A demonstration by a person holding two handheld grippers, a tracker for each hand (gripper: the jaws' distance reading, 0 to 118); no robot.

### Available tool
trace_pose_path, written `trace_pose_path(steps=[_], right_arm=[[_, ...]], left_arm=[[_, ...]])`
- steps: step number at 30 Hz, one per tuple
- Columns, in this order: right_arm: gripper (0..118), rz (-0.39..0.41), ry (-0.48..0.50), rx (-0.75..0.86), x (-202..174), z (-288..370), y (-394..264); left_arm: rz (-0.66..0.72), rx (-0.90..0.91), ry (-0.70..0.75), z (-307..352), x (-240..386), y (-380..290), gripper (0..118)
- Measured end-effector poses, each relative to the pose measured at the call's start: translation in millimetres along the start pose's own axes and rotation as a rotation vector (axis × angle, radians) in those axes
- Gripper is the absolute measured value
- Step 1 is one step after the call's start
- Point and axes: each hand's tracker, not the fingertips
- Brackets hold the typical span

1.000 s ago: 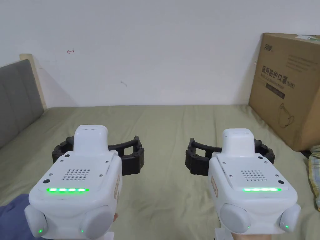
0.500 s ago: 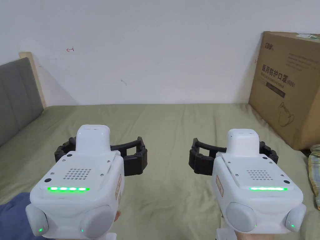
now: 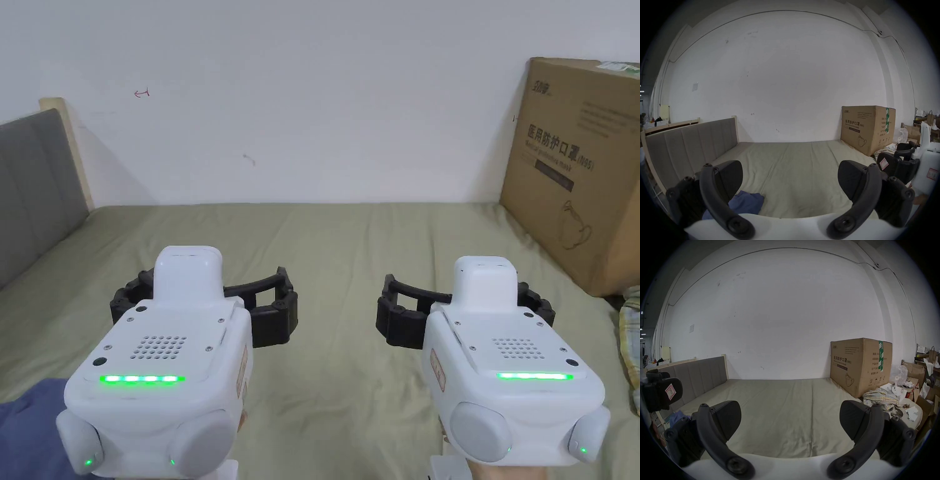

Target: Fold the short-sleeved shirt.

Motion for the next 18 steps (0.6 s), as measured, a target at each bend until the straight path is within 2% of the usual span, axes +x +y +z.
trace_pose_path(steps=[14, 18], right_arm=[[118, 0.0, 0.017, 0.004, -0.4, 2.4, 0.4], [118, 0.023, 0.014, -0.001, -0.6, 2.9, 2.1]], left_arm=[[-0.001, -0.03, 0.002, -0.5, -4.5, -0.7, 117], [-0.014, -0.026, 0.01, 1.1, -2.6, -0.9, 117]])
